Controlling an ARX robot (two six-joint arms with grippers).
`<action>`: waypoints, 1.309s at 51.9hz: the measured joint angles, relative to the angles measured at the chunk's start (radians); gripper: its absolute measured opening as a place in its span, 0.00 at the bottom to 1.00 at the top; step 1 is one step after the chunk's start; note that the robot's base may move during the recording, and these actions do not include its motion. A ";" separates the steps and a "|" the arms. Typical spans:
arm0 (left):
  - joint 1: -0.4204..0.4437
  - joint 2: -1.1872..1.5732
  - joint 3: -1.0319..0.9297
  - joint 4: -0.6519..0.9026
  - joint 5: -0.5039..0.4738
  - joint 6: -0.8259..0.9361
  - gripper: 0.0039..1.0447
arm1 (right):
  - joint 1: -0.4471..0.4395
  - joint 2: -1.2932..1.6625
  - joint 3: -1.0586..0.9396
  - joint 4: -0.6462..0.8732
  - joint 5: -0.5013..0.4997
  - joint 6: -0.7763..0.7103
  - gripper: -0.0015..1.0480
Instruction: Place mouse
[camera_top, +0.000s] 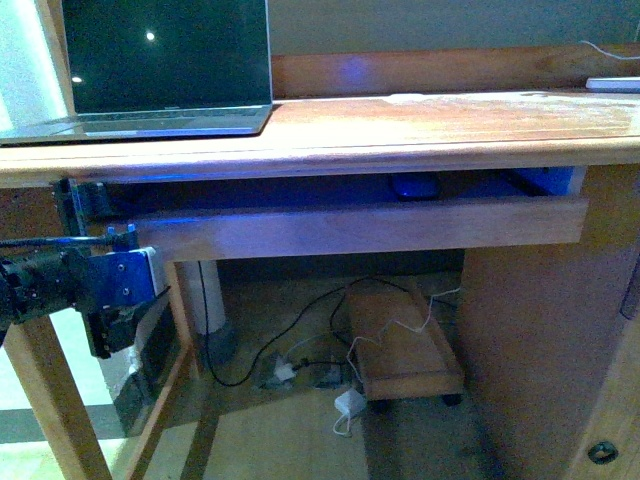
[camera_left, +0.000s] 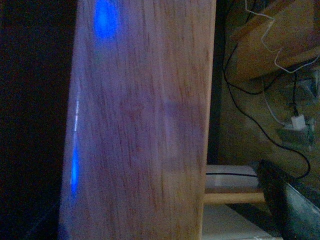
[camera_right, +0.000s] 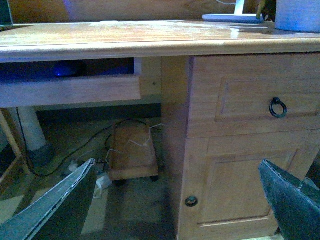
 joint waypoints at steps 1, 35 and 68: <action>-0.003 -0.003 0.000 -0.022 -0.016 0.000 0.93 | 0.000 0.000 0.000 0.000 0.000 0.000 0.93; -0.165 -0.605 -0.483 -0.573 0.073 -0.609 0.93 | 0.000 0.000 0.000 0.000 0.000 0.000 0.93; -0.421 -1.384 -0.829 -0.508 -0.529 -1.598 0.93 | 0.000 0.000 0.000 0.000 0.000 0.000 0.93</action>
